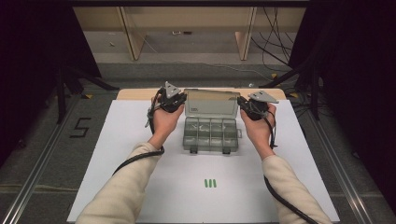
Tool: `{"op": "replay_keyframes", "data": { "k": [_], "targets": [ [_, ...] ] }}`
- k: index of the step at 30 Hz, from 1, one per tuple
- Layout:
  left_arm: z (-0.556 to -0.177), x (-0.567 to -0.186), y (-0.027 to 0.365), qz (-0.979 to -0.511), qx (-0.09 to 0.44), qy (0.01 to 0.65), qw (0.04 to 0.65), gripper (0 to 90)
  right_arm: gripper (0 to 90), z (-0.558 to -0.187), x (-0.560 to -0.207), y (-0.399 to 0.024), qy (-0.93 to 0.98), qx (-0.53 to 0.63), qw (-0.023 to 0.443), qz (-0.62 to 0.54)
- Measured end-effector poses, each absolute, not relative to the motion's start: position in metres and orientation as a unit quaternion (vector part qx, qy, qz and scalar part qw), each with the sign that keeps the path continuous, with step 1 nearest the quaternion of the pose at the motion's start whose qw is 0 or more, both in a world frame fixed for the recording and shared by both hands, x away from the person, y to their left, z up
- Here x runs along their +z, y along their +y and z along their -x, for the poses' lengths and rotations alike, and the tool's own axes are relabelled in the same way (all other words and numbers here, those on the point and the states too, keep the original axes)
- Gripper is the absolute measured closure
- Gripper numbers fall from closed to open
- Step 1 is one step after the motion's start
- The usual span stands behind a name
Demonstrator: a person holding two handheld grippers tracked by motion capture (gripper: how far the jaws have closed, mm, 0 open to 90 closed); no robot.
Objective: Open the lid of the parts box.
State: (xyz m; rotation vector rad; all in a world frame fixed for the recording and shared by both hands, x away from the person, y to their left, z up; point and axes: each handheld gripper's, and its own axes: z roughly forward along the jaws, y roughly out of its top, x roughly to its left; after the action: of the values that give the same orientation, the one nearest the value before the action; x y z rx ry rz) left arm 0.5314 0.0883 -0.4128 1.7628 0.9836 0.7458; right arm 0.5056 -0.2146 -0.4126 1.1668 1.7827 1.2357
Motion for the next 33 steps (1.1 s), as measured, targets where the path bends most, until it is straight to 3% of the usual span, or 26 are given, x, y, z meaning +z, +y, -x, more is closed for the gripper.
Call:
{"op": "replay_keyframes", "data": {
  "k": [33],
  "targets": [
    [-0.535, -0.421, 0.087, -0.72, 0.3, 0.404, 0.478, 83.2, 85.4, -0.513, -0.426, -0.217, 0.688, 0.463, 0.322, -0.457]
  ]
}}
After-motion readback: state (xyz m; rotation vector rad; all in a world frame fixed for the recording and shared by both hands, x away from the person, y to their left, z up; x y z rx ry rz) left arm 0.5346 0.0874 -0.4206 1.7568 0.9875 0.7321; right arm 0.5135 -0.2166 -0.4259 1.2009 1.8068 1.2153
